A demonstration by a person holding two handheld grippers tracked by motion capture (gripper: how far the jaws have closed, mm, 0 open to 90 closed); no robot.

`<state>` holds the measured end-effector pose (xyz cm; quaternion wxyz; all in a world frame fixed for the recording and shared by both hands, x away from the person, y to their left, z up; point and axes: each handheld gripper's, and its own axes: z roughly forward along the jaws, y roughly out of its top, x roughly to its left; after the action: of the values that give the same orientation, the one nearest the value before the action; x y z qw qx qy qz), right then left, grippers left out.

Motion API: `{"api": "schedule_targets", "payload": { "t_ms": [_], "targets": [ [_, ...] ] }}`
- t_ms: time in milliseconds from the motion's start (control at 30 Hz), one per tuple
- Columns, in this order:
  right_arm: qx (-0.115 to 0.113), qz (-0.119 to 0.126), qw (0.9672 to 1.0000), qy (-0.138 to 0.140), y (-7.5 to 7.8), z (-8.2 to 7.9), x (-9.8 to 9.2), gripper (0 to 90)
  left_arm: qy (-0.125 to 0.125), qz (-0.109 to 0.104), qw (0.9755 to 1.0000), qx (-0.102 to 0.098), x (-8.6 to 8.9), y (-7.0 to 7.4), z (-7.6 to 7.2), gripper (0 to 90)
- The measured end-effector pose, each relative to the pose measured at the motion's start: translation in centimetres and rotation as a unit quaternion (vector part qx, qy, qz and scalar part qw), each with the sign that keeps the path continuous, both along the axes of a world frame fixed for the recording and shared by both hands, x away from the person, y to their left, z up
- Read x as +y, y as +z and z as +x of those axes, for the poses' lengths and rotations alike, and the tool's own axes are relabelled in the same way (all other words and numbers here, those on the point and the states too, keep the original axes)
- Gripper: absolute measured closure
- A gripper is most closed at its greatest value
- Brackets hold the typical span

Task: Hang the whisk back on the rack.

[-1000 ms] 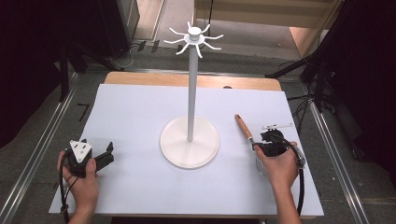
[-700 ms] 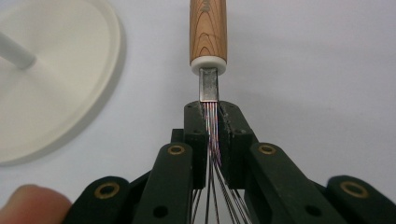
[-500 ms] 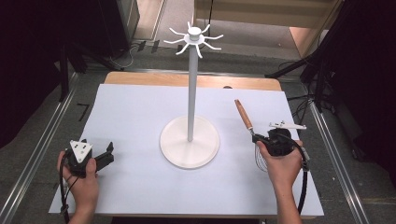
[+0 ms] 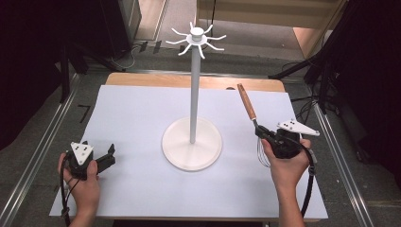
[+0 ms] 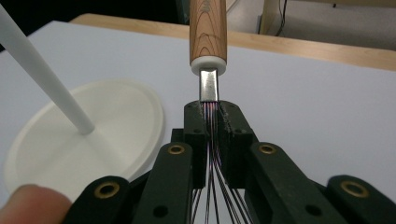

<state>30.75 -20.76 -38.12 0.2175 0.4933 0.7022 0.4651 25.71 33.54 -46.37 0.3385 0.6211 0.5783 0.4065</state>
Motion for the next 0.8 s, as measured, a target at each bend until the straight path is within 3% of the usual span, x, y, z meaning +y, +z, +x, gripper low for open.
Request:
{"api": "schedule_targets", "payload": {
  "t_ms": [500,800],
  "targets": [
    [-0.069,0.022,0.9973,0.008,2.8,-1.2,0.8,84.5,0.000,0.000,1.0000,0.000,0.0,0.0,0.0,13.2],
    [-0.113,0.039,0.9927,0.016,4.3,-2.0,1.2,84.5,0.000,0.000,1.0000,0.001,0.0,0.0,0.0,13.2]
  ]
}}
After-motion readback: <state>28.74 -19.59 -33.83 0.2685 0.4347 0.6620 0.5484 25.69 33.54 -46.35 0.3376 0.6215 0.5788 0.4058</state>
